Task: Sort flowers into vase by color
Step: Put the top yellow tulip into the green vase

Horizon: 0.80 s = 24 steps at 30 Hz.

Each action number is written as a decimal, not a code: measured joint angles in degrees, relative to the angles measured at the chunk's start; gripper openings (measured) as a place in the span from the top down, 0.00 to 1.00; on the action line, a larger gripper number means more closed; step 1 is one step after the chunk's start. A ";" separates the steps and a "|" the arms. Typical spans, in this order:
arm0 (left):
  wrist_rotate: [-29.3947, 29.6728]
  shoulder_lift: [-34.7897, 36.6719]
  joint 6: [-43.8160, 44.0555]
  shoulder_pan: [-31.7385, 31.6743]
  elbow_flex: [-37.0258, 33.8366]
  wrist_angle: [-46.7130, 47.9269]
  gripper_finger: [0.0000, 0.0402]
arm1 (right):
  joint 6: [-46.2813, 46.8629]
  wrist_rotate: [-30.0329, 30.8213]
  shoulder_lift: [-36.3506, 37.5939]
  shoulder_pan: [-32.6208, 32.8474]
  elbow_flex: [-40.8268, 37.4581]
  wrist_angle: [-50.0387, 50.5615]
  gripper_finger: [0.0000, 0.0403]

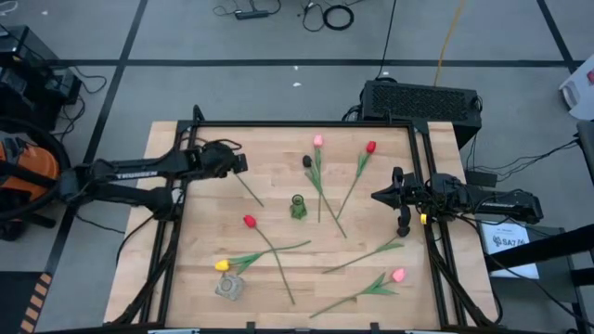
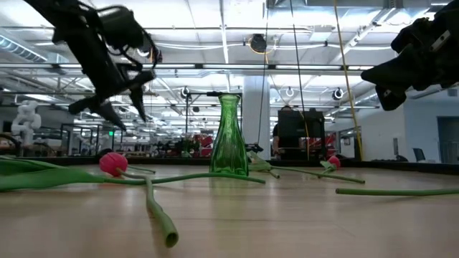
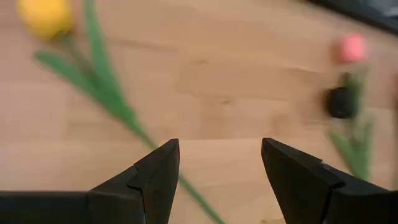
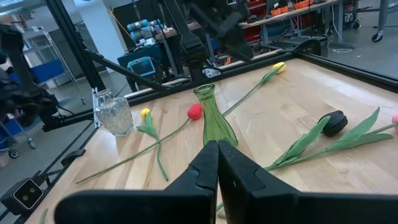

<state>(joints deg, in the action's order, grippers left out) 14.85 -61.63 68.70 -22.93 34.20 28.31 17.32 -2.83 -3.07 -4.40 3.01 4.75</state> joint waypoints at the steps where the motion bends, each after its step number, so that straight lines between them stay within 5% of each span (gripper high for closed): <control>1: -1.02 -0.90 0.00 -1.49 -0.01 0.45 0.41 | 0.00 0.00 0.00 0.00 -0.02 0.00 0.99; 15: -15.77 -13.20 -0.45 -18.33 0.00 -2.17 0.41 | 0.00 0.00 0.00 0.00 0.00 0.00 0.99; 24: -21.55 -22.17 -1.96 -21.26 0.51 -4.84 0.41 | 0.00 0.00 0.00 0.00 0.00 0.00 0.99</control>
<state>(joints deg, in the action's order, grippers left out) -6.70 -83.80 66.74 -44.18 34.70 23.47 17.32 -2.83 -3.08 -4.40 3.01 4.75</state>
